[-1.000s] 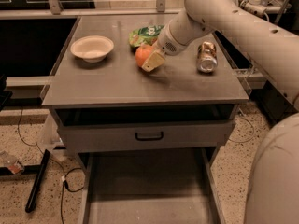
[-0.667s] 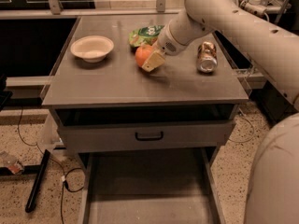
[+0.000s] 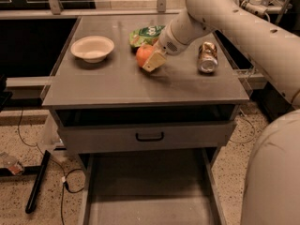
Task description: Place orange into middle drawer
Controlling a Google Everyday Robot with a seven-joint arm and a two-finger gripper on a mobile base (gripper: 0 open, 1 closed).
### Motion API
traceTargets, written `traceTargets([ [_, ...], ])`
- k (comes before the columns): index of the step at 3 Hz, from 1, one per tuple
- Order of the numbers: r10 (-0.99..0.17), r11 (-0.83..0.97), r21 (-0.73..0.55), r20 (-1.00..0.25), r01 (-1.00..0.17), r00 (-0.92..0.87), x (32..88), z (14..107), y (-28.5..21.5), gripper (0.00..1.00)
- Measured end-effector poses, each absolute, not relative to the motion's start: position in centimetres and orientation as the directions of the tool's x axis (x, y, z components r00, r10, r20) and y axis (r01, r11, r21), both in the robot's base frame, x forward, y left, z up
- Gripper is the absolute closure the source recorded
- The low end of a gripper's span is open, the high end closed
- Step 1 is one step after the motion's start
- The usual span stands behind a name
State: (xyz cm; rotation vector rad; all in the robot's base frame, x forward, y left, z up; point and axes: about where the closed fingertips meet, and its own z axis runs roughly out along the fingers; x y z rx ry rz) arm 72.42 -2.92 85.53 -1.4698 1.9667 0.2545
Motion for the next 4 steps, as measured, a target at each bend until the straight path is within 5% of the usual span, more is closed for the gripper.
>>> traceTargets([
  [4,-0.641,0.445,-0.217,-0.755,-0.869,-0.14,62.1,89.4,-12.5,1.0],
])
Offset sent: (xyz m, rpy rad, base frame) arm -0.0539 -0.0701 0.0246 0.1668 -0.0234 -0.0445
